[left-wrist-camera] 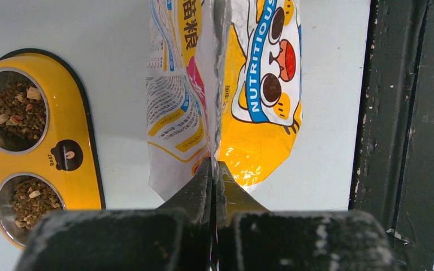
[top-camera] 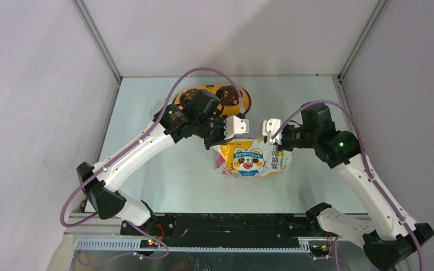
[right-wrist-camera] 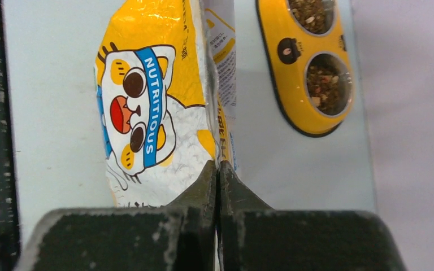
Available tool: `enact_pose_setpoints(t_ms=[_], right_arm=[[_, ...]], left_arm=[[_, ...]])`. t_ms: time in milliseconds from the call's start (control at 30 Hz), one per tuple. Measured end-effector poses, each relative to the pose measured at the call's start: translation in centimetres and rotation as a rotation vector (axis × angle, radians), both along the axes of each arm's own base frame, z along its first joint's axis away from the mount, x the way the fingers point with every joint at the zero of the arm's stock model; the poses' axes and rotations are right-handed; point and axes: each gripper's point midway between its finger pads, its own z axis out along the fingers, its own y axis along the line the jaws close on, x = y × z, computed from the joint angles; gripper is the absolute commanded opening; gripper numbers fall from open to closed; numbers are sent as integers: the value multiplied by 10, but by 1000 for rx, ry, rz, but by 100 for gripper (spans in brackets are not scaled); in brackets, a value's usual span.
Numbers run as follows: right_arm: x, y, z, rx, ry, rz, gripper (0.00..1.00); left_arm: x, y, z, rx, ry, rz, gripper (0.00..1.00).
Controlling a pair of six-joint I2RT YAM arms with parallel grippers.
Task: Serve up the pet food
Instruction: Close the pet food bag at the center of the board.
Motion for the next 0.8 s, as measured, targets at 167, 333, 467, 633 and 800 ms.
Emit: enact_pose_setpoints(t_ms=[167, 333, 467, 633, 800], right_arm=[[3, -3, 4, 65, 241, 3, 0], [6, -3, 6, 123, 436, -2, 14], [2, 2, 14, 138, 401, 13, 36], [-19, 15, 29, 122, 223, 81, 43], [-13, 18, 26, 87, 145, 58, 45]], left_arm=[[2, -2, 2, -9, -8, 0, 0], [4, -3, 3, -17, -17, 1, 0], [1, -1, 1, -7, -7, 0, 0], [0, -1, 1, -4, -3, 0, 0], [0, 0, 1, -3, -2, 0, 0]])
